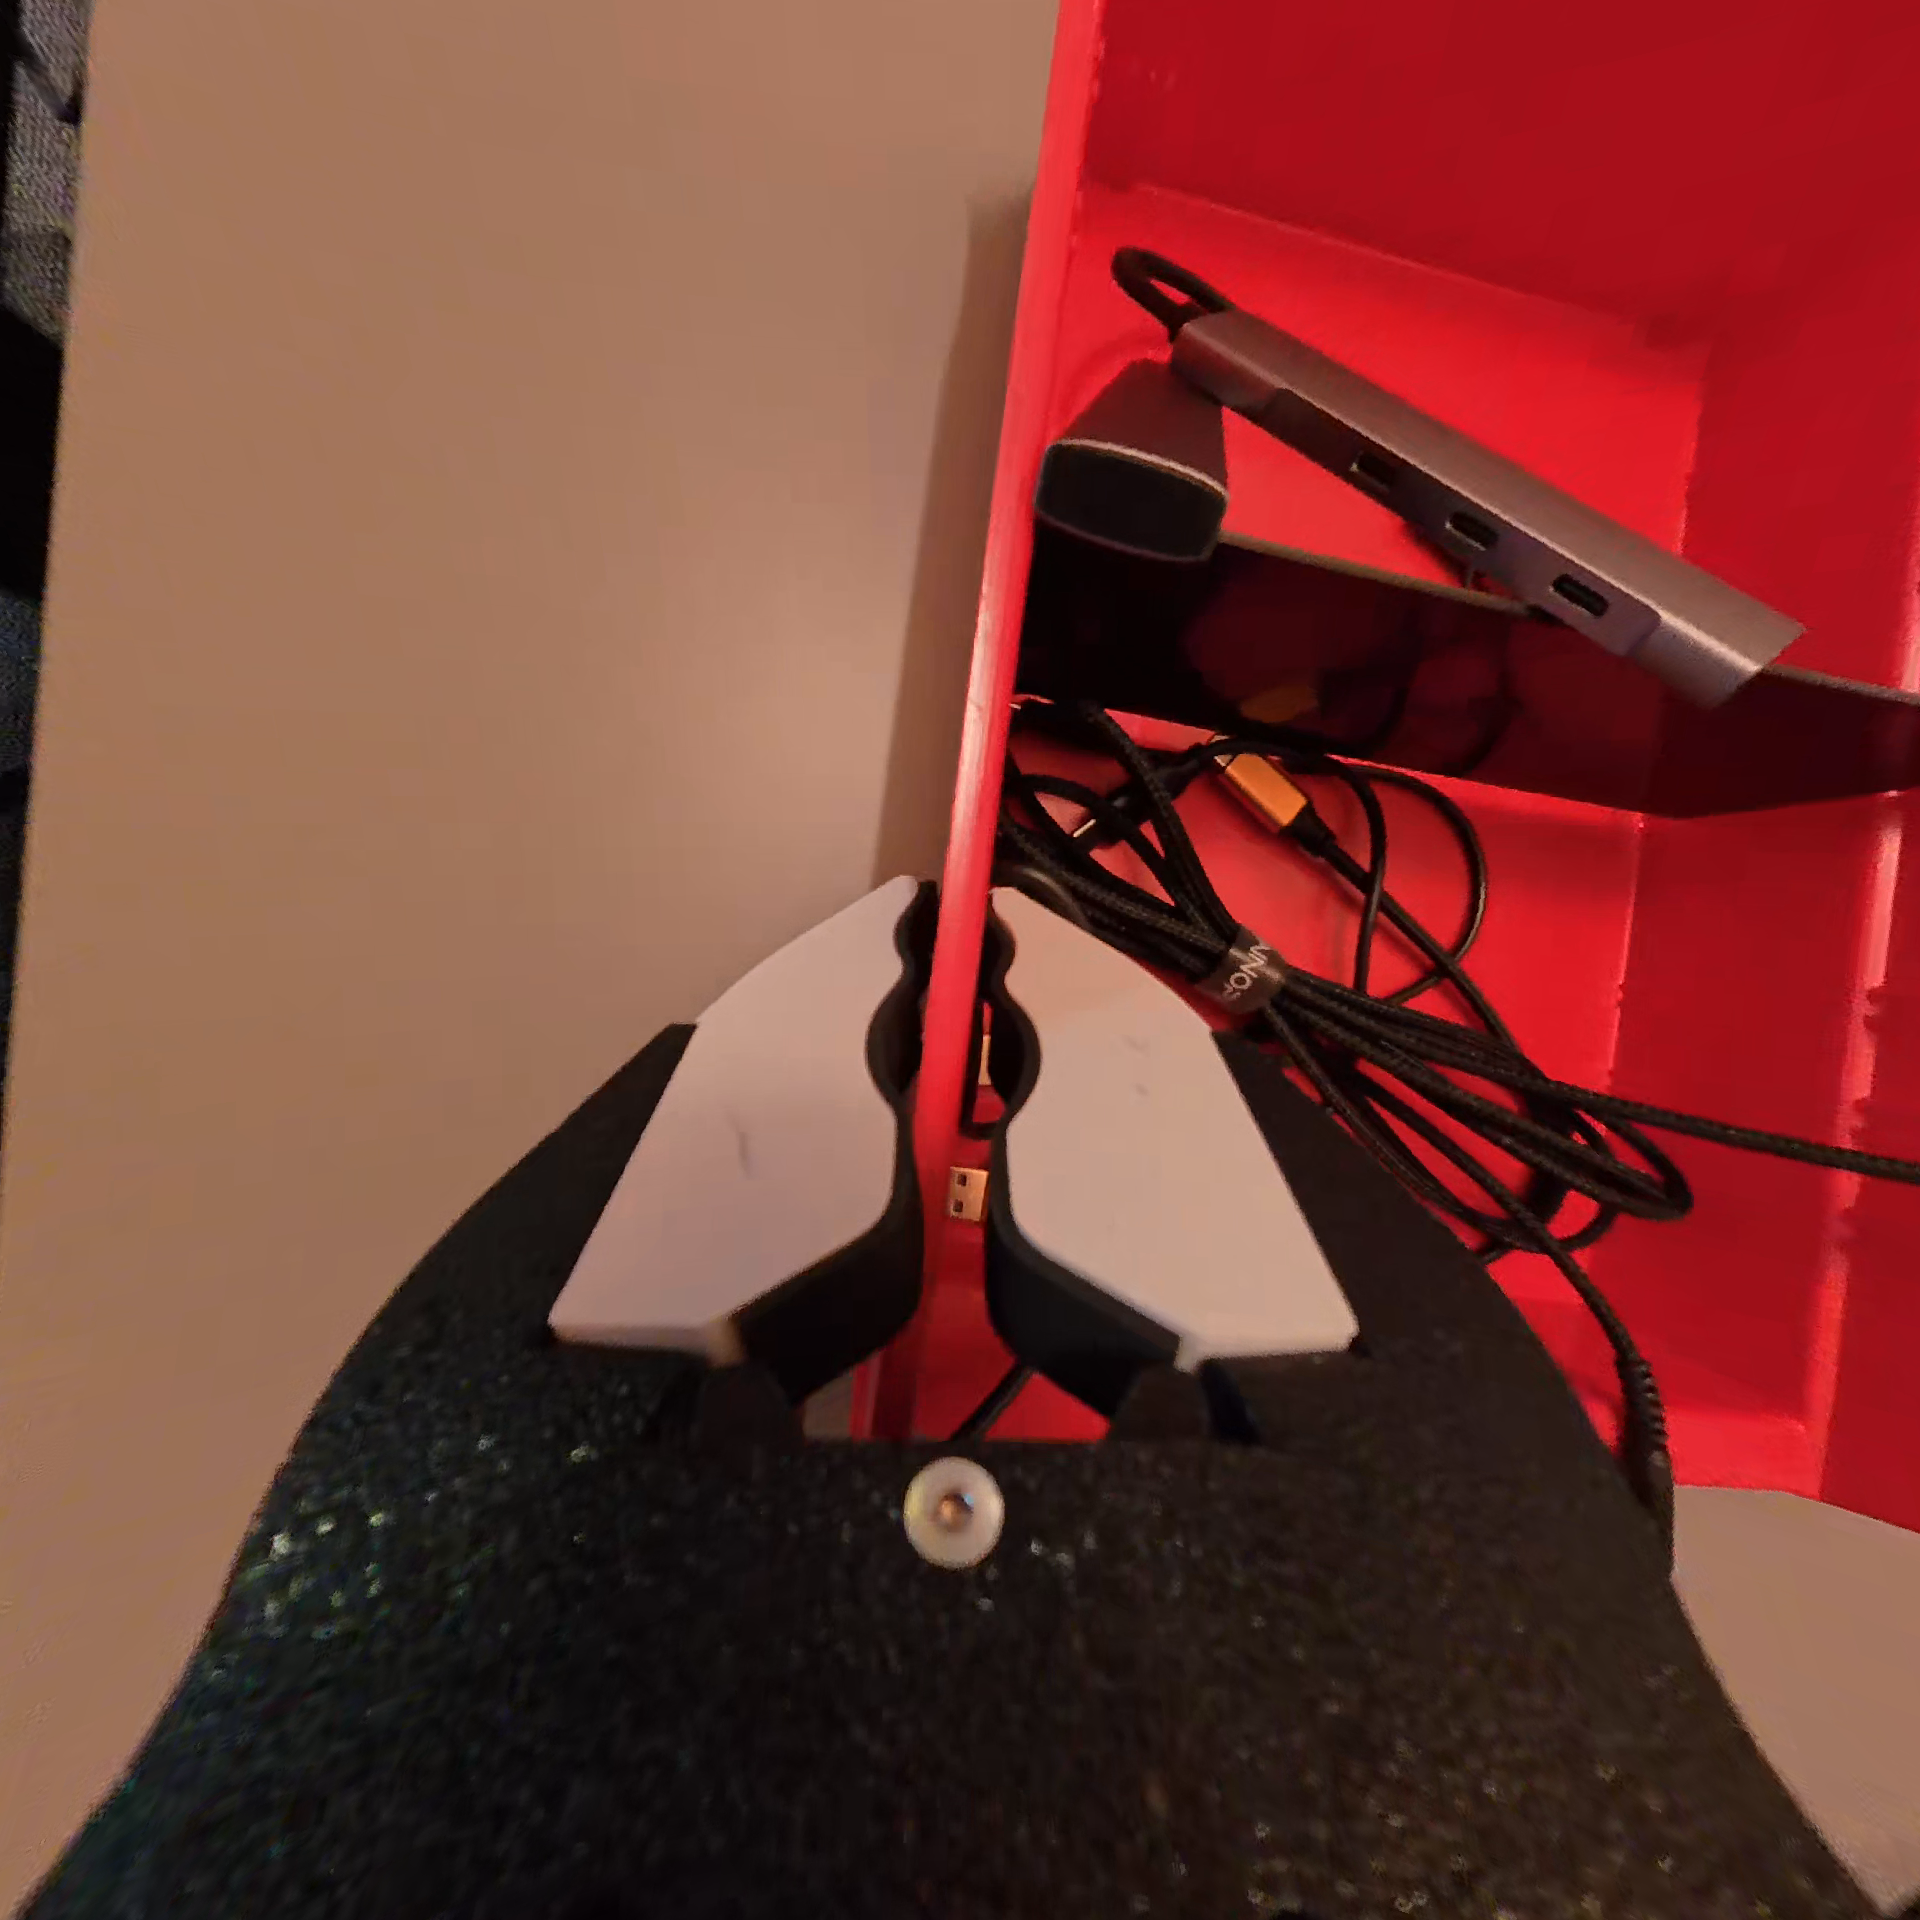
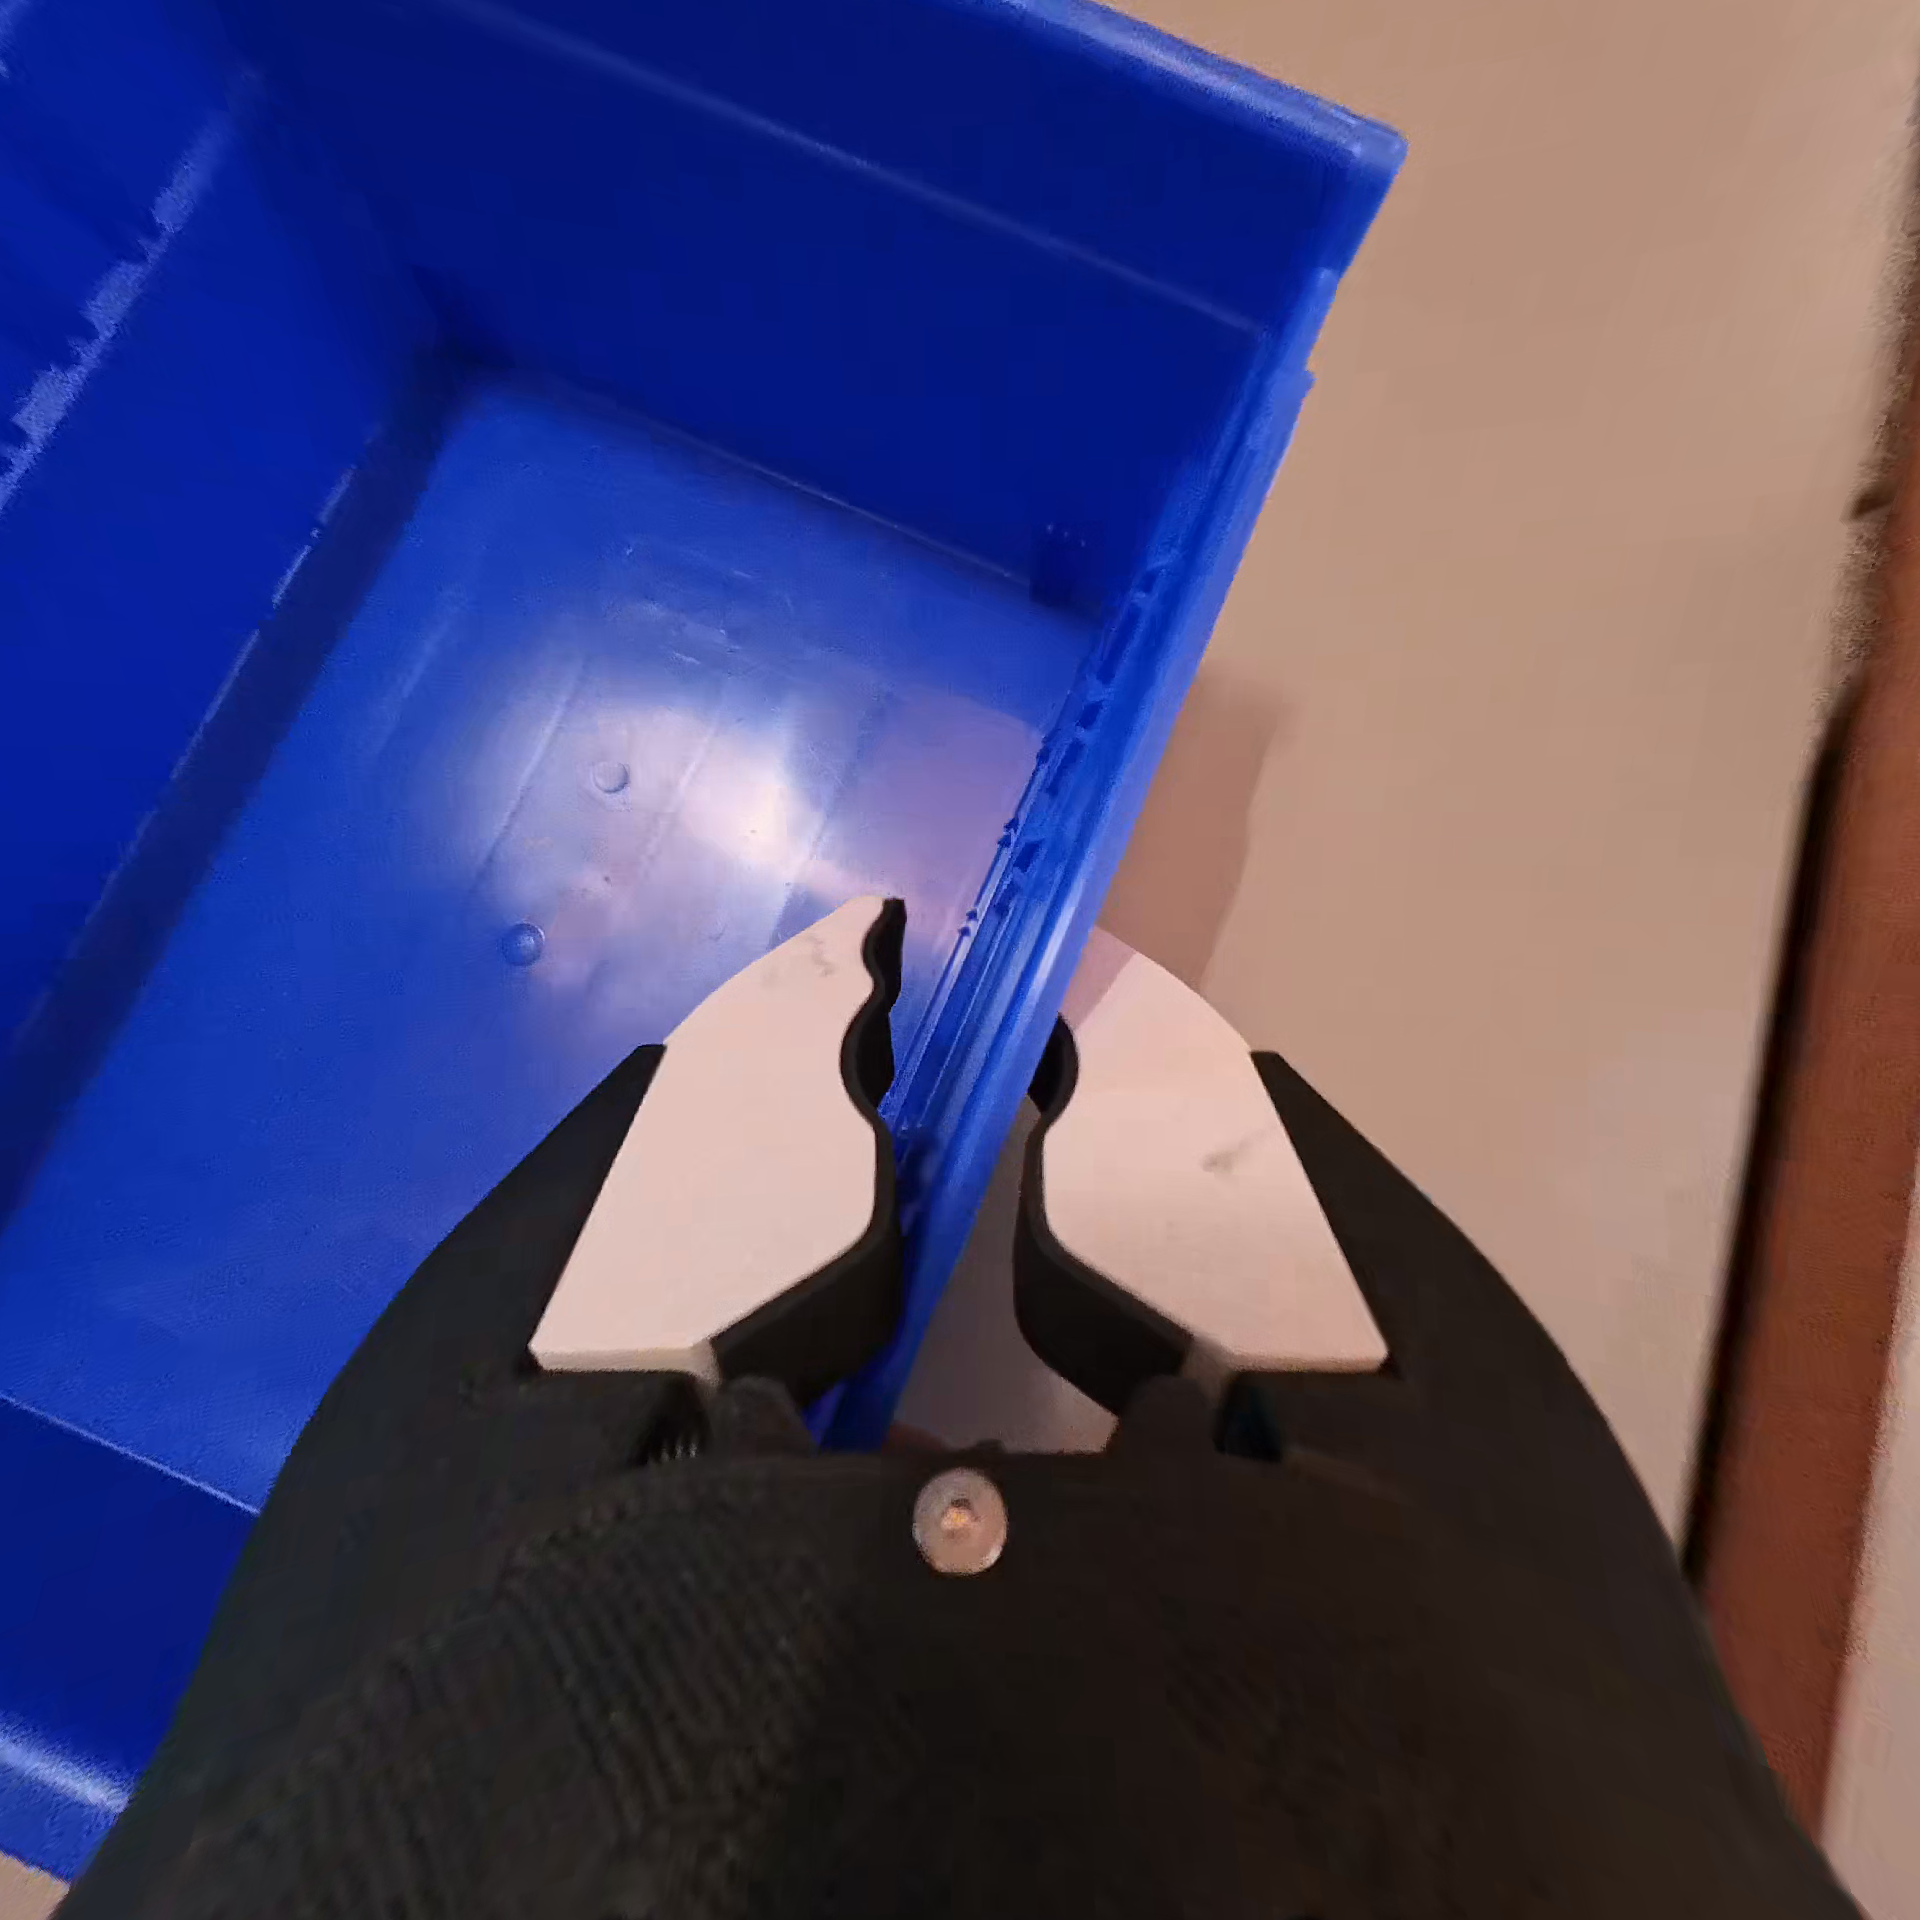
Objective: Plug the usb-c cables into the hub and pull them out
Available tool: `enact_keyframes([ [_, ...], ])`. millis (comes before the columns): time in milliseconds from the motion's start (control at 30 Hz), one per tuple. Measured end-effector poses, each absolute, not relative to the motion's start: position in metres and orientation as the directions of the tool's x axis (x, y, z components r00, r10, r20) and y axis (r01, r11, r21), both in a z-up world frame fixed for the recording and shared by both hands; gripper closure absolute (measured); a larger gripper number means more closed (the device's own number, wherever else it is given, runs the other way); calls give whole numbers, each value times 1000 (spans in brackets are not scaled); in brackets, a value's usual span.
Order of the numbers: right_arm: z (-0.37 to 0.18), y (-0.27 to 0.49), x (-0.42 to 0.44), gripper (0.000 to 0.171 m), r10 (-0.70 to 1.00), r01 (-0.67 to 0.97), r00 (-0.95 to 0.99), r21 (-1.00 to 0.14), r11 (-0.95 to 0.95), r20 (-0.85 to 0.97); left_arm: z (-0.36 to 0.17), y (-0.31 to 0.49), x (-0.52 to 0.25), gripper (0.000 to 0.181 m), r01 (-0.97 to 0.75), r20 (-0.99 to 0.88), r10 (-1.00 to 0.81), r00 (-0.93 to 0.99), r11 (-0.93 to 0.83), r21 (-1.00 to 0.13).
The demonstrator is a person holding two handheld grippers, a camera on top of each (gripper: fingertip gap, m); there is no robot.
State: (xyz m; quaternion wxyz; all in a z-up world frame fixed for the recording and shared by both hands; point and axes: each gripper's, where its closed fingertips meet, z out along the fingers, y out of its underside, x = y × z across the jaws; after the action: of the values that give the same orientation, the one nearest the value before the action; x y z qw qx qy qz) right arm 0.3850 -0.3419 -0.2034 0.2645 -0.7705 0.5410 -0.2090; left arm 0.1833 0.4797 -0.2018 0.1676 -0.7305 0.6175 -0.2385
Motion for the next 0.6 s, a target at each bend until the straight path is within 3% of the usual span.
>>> enact_keyframes([
  [367, -201, -347, 468, 151, -903, -662, 426, -662, -350, 52, -203, 441, 277, 174, -804, 125, -971, 202, -237, -546],
  [467, -188, -348, 483, 151, -907, -607, 403, -705, -367, 125, -202, 441, 278, 160, -801, 83, -976, 200, -211, -560],
  [600, -132, -364, 485, 110, -863, -438, 332, -749, -498, 380, -193, 440, 277, 141, -801, 13, -993, 114, -99, -590],
])
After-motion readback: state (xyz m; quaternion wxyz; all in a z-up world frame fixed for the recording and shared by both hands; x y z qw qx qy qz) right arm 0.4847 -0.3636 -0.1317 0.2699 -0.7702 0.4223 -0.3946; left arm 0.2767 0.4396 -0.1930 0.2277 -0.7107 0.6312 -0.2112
